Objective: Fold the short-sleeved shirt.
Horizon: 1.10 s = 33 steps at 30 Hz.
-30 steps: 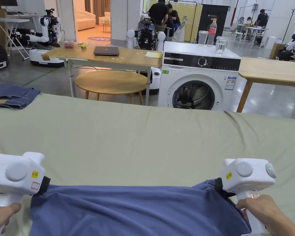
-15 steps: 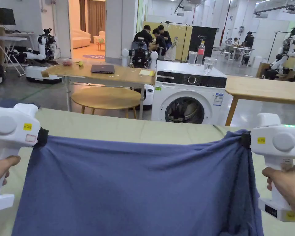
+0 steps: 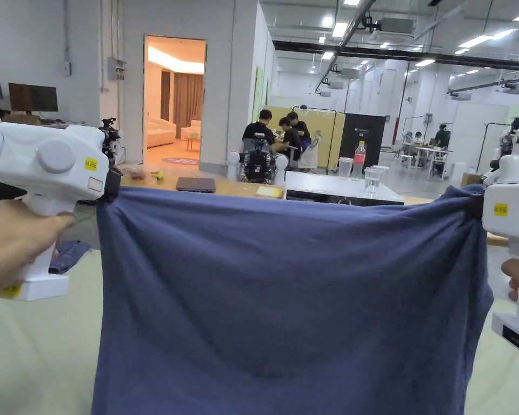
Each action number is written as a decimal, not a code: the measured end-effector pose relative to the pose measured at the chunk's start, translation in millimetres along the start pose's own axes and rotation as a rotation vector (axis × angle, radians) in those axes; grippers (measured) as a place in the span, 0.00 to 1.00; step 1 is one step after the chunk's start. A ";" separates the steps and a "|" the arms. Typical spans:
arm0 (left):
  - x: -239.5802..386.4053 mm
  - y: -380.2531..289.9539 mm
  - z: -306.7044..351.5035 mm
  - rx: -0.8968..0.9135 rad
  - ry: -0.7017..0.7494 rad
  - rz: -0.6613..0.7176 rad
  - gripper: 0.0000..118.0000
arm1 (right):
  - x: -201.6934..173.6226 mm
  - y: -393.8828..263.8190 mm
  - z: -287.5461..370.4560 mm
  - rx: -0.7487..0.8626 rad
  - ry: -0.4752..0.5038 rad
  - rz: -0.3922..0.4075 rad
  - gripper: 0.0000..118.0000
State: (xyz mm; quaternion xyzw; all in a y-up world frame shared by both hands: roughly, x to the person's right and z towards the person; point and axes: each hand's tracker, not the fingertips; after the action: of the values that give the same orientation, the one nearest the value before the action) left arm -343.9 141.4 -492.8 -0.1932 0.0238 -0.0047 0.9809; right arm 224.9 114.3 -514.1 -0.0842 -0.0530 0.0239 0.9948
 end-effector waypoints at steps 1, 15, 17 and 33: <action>1.0 6.8 -2.0 0.013 0.003 0.001 0.00 | -1.0 6.5 -4.0 0.009 -0.011 0.006 0.01; 5.1 122.9 -47.3 0.126 0.036 0.010 0.00 | -8.7 111.8 -78.4 0.105 -0.072 -0.033 0.01; 7.3 136.9 -48.8 0.145 0.036 0.016 0.00 | -7.0 125.0 -83.6 0.119 -0.077 -0.050 0.01; 21.3 78.8 -77.3 0.099 0.035 -0.016 0.00 | -2.6 63.8 -89.3 0.101 -0.099 0.038 0.01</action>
State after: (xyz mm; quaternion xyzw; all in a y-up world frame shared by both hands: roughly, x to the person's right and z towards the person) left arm -326.3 184.7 -595.1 -0.1444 0.0393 -0.0171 0.9886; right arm 229.6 162.2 -612.8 -0.0335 -0.0991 0.0494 0.9933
